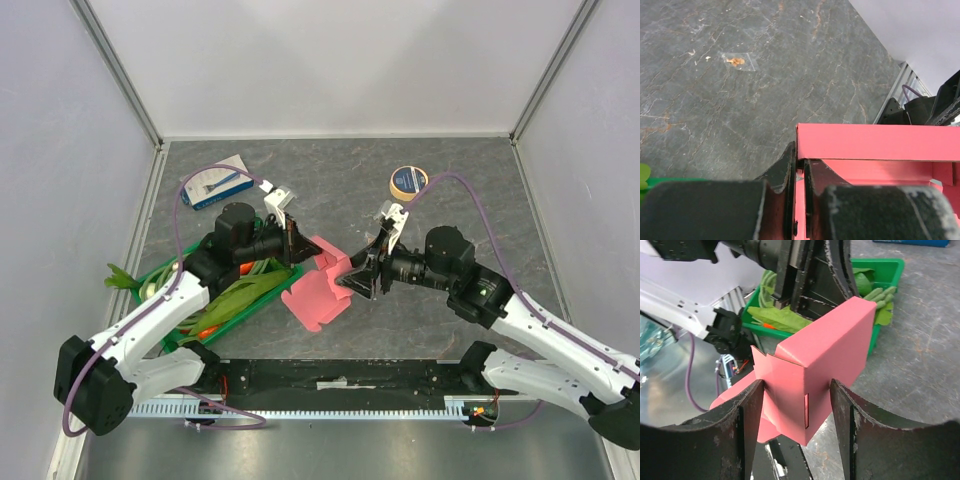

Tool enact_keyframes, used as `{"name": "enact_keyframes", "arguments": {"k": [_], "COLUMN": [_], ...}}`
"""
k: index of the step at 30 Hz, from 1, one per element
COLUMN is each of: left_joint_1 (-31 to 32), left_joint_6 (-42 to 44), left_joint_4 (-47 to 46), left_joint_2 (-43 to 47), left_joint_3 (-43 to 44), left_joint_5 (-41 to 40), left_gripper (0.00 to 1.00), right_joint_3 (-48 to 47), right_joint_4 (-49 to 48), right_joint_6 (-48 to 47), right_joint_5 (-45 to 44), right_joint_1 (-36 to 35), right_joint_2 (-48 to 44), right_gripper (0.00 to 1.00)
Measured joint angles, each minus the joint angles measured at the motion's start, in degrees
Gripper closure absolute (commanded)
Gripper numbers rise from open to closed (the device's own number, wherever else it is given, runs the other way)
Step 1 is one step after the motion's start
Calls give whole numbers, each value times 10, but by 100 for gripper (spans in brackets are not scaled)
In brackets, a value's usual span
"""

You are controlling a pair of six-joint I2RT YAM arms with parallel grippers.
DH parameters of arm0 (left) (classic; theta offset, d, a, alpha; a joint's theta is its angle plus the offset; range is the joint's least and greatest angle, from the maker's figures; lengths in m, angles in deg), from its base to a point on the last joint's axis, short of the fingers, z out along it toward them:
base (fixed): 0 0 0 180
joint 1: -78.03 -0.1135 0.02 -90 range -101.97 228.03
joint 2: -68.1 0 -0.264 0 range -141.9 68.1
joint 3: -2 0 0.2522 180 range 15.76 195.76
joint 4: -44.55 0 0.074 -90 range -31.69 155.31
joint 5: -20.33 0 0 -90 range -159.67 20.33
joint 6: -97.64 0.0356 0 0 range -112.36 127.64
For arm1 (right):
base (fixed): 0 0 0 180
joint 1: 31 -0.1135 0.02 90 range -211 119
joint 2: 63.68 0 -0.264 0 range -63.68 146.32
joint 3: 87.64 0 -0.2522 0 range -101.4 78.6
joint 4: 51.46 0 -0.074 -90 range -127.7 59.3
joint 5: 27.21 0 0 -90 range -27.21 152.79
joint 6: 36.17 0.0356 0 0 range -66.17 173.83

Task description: Fold the paper box

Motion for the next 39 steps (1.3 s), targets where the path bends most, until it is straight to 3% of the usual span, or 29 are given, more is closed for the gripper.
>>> {"name": "enact_keyframes", "arguments": {"k": [8,11,19,25,29,36,38,39], "left_joint_1": [3,14,89,138,161,222,237,244], "left_joint_6": [0,1,24,33,31,30,30,30], "left_joint_4": [18,20,16,15,15,16,17,19], "left_joint_2": [1,2,7,-5,-6,-12,-16,-18], "left_joint_3": [0,-2,-11,-2,-1,1,5,7], "left_joint_5": [-66,-106,-258,-360,-408,-534,-564,-580], "left_gripper": [98,98,98,98,98,98,98,98], "right_joint_3": [3,27,112,121,128,131,130,130], "right_joint_4": [7,-16,-97,-115,-132,-151,-151,-151], "right_joint_6": [-17,-26,-50,-63,-63,-48,-37,-33], "right_joint_5": [-142,-186,-296,-339,-368,-432,-450,-455], "right_joint_1": [-50,-57,-61,-64,-65,-71,-73,-74], "right_joint_2": [29,30,33,35,39,70,76,78], "right_gripper": [39,44,54,60,69,73,83,82]}}
